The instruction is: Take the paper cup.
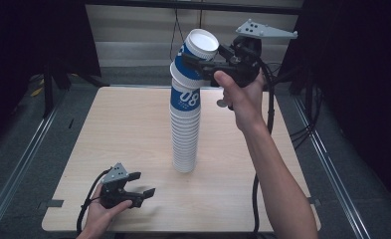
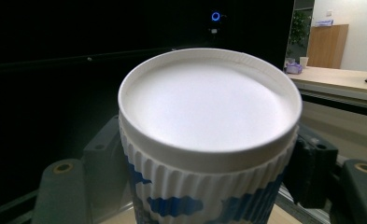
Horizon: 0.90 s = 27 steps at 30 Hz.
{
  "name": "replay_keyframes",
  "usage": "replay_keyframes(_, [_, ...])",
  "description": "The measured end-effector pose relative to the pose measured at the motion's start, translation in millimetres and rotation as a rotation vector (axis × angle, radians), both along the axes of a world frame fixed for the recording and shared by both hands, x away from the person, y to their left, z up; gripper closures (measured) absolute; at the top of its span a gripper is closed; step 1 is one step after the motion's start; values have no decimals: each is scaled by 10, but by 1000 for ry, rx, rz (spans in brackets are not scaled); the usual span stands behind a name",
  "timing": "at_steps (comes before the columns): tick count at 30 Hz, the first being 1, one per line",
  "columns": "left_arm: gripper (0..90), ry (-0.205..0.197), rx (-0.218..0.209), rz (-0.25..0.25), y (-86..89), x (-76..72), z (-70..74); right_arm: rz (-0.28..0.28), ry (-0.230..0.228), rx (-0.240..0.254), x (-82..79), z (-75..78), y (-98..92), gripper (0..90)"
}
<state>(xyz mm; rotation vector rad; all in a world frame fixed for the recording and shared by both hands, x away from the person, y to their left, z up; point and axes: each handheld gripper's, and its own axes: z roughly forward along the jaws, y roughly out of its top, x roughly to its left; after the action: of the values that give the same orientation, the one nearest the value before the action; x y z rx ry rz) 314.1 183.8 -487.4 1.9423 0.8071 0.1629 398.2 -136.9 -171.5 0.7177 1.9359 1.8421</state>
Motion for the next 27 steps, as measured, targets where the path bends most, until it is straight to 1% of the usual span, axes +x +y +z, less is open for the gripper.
replay_keyframes(6, [173,-1,-5,1,2,1,0,-5,-18,20,-48,53,-81,279])
replay_keyframes(11, [167,0,-12,21,16,7,-1,-13,-31,24,-89,88,-153,280])
replay_keyframes(13, [163,-6,-8,39,23,8,3,-15,-34,26,-108,99,-195,280])
replay_keyframes(14, [156,-3,-19,44,25,8,3,-19,-36,25,-121,104,-220,280])
replay_keyframes(16, [157,-7,-18,35,30,11,5,-25,-40,28,-143,112,-274,279])
replay_keyframes(19, [161,-12,-25,37,25,9,8,-36,-48,21,-187,124,-367,280])
replay_keyframes(20, [163,-18,-21,41,20,5,11,-41,-48,21,-205,127,-400,280])
replay_keyframes(21, [176,-31,-8,41,20,4,14,-42,-48,20,-221,128,-434,279])
replay_keyframes(24, [208,-41,13,48,16,7,17,-52,-49,13,-273,118,-532,279])
replay_keyframes(27, [207,-44,13,53,14,13,33,-63,-48,3,-333,92,-607,279])
